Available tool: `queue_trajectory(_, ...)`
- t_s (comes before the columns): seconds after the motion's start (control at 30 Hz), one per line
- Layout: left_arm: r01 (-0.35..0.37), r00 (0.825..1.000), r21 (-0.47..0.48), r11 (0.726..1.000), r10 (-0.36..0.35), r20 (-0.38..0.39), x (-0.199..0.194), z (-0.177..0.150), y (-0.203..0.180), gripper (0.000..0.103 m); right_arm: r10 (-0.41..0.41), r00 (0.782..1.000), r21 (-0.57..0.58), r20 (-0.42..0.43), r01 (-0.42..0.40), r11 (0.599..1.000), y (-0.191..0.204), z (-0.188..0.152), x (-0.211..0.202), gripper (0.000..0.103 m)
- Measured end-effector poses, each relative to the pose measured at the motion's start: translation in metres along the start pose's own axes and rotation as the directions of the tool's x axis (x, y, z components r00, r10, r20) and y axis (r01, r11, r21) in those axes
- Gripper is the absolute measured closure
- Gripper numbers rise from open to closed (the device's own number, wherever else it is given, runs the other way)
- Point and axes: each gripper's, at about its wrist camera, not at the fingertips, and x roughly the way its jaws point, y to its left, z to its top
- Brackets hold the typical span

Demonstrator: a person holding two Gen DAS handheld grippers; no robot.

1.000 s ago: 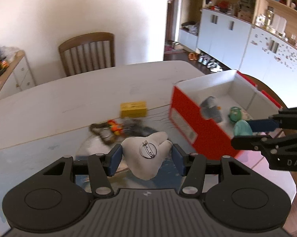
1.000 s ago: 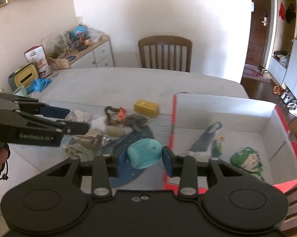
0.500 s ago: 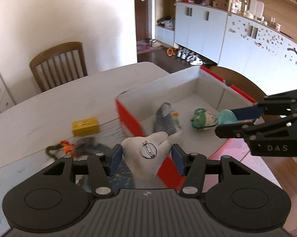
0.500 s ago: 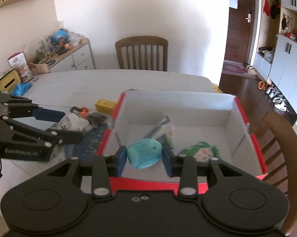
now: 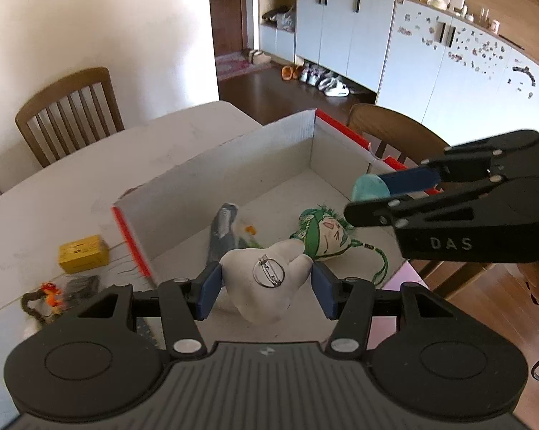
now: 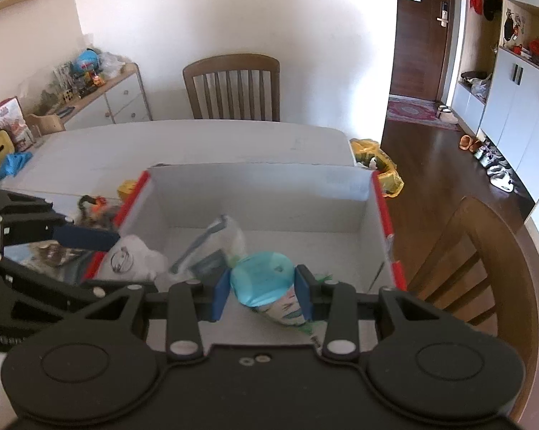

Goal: Organize objects
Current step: 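Carry the plush tooth and teal soap box over the shoebox with both tools, then open both tools to drop the tooth and soap box into the box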

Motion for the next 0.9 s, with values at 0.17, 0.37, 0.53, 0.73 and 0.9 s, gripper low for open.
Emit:
queue_trajectory(0.17, -0.017, 0.999, 0.007, 1.0, 0.017, -0.036, 0.025, 0.013, -0.009, 0.048, 0.005, 0.999, 0.0, -0.035, -0.005, 1.0, -0.014, 0.009, 0.024, 0.066)
queue_trajectory(0.37, -0.06, 0.994, 0.022, 0.998, 0.061, -0.091, 0.056, 0.022, -0.014, 0.048, 0.008, 0.996, -0.031, -0.085, -0.011, 0.999, -0.015, 0.02, 0.054, 0.065)
queue_trajectory(0.53, -0.072, 0.987, 0.032, 0.997, 0.075, -0.139, 0.078, 0.029, -0.016, 0.048, 0.013, 0.991, -0.049, -0.135, -0.02, 0.999, -0.011, 0.027, 0.079, 0.066)
queue_trajectory(0.73, -0.071, 0.978, 0.035, 0.997, 0.076, -0.192, 0.099, 0.028, -0.015, 0.048, 0.002, 0.98, -0.051, -0.2, -0.012, 0.999, -0.017, 0.024, 0.103, 0.067)
queue_trajectory(0.9, -0.057, 0.969, 0.03, 0.998, 0.063, -0.241, 0.113, 0.023, -0.013, 0.048, 0.006, 0.976, -0.041, -0.216, -0.015, 0.999, -0.02, 0.017, 0.105, 0.066)
